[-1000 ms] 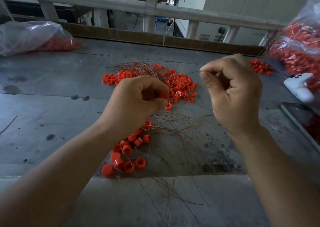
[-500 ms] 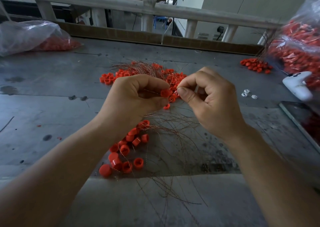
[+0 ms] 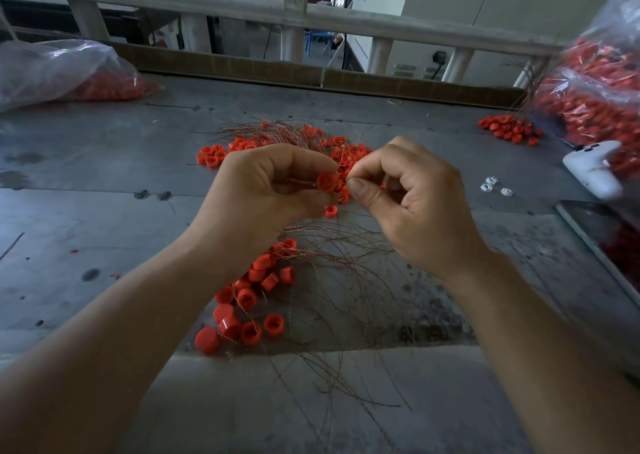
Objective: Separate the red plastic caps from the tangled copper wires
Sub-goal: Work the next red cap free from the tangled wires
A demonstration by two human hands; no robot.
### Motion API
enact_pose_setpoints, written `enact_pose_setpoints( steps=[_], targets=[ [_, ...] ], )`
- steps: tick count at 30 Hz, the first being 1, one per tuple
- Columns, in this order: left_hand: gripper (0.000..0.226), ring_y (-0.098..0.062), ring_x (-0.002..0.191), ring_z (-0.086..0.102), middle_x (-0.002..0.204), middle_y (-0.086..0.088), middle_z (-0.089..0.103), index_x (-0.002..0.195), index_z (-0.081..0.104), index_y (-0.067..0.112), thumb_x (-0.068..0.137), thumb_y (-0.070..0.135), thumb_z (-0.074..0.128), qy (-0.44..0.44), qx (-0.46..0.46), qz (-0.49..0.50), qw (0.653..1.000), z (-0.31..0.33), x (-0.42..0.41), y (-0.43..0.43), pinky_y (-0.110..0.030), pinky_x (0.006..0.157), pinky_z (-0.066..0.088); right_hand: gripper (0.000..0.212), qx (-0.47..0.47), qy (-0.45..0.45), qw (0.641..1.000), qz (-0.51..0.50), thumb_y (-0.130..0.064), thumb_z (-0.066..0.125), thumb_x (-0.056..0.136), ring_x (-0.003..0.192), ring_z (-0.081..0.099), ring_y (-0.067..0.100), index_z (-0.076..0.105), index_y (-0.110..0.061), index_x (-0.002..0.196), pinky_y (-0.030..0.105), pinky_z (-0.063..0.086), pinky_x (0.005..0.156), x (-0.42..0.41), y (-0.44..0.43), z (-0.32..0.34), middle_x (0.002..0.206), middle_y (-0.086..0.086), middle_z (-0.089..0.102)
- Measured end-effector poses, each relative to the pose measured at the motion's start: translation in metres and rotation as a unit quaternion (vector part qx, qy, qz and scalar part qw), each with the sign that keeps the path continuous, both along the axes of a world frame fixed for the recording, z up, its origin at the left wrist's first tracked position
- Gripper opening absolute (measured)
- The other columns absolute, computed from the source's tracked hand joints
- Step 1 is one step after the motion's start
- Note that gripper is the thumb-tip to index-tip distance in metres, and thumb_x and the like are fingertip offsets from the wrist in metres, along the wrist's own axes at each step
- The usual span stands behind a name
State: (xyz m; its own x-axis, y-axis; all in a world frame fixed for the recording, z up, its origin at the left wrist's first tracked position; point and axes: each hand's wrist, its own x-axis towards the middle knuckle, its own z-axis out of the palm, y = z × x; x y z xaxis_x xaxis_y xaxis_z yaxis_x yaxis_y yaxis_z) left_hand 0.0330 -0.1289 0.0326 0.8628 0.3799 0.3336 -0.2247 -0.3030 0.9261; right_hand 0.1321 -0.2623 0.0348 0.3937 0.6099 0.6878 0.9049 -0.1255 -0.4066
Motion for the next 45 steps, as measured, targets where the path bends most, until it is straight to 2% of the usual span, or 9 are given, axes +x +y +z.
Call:
enact_pose_setpoints(
  steps=[4,8,12,17,19,25,33,37,45],
  targets=[
    [0.027,-0.016,0.077,0.07,0.085,-0.002,0.072,0.087,0.069,0.023,0.061,0.02,0.067,-0.002,-0.042,-0.017,0.999,-0.0008,0.0,0.0002,-0.018,0.067,0.053,0.005,0.015,-0.001,1.0,-0.004,-0.01,0.064,0.081,0.064,0.044,-0.007,0.065,-0.008,0.076,0.005,0.035,0.062,-0.0001,-0.0009,0.0013,0.072,-0.02,0.045],
    [0.026,-0.012,0.075,0.07,0.076,0.001,0.073,0.09,0.069,0.025,0.065,0.019,0.062,0.008,-0.075,-0.026,0.997,-0.0024,0.0009,0.0014,-0.016,0.068,0.052,0.006,0.024,-0.001,1.0,-0.015,-0.011,0.063,0.081,0.061,0.044,-0.004,0.065,-0.009,0.076,0.006,0.035,0.061,0.0,-0.0014,0.0021,0.07,-0.016,0.047],
    [0.021,-0.011,0.073,0.067,0.073,0.001,0.069,0.089,0.067,0.018,0.078,0.002,0.058,-0.001,-0.119,-0.04,0.992,-0.002,0.0021,0.0039,-0.017,0.067,0.052,0.006,0.028,0.009,0.999,-0.026,-0.013,0.062,0.082,0.061,0.044,-0.005,0.064,-0.011,0.077,0.005,0.033,0.06,0.0012,-0.0018,0.0029,0.071,-0.02,0.045],
    [0.025,-0.007,0.068,0.066,0.07,0.004,0.069,0.086,0.069,0.024,0.062,0.017,0.064,0.0,-0.107,-0.043,0.993,-0.0014,0.0007,0.0034,-0.014,0.065,0.05,0.006,0.03,0.017,0.999,-0.03,-0.014,0.062,0.082,0.063,0.045,-0.007,0.064,-0.012,0.077,0.005,0.033,0.061,0.0017,-0.0019,0.0029,0.071,-0.021,0.045],
    [0.025,-0.009,0.068,0.066,0.07,0.003,0.069,0.089,0.066,0.018,0.065,0.015,0.062,-0.005,-0.119,-0.047,0.992,-0.002,0.0007,0.0022,-0.015,0.063,0.051,0.005,0.035,0.023,0.999,-0.026,-0.014,0.062,0.082,0.063,0.045,-0.006,0.063,-0.014,0.077,0.006,0.033,0.061,0.0013,-0.002,0.003,0.071,-0.021,0.045],
    [0.032,-0.014,0.079,0.07,0.08,-0.003,0.073,0.09,0.067,0.014,0.06,0.006,0.062,-0.002,-0.184,-0.078,0.98,-0.0012,0.0007,0.0025,-0.019,0.071,0.054,0.011,0.041,0.052,0.998,-0.004,-0.014,0.061,0.082,0.06,0.045,-0.003,0.056,-0.023,0.076,0.007,0.035,0.058,-0.0026,-0.0005,0.0028,0.07,-0.018,0.047],
    [0.031,-0.013,0.074,0.069,0.076,-0.004,0.072,0.089,0.067,0.011,0.059,0.003,0.061,-0.005,-0.213,-0.096,0.972,0.0009,-0.0002,0.0029,-0.018,0.067,0.054,0.004,0.021,0.059,0.998,0.005,-0.014,0.062,0.081,0.061,0.045,-0.002,0.063,-0.014,0.076,0.009,0.037,0.059,-0.0034,0.0012,0.001,0.071,-0.014,0.049],
    [0.031,-0.013,0.074,0.069,0.077,-0.005,0.073,0.089,0.068,0.011,0.061,0.002,0.061,-0.001,-0.213,-0.103,0.972,0.0015,-0.0006,0.0041,-0.017,0.067,0.053,0.004,0.024,0.053,0.998,0.006,-0.014,0.062,0.081,0.062,0.046,-0.003,0.062,-0.016,0.077,0.009,0.037,0.06,-0.0033,0.0011,0.0014,0.072,-0.016,0.049],
    [0.031,-0.013,0.068,0.069,0.074,-0.008,0.072,0.083,0.073,0.009,0.06,-0.003,0.058,0.005,-0.248,-0.123,0.961,0.0043,-0.0007,0.0037,-0.018,0.063,0.054,0.003,0.019,0.006,1.0,-0.006,-0.009,0.065,0.08,0.064,0.045,-0.007,0.066,-0.008,0.078,0.006,0.035,0.061,0.0012,0.0006,0.0028,0.071,-0.021,0.043]
  ],
)
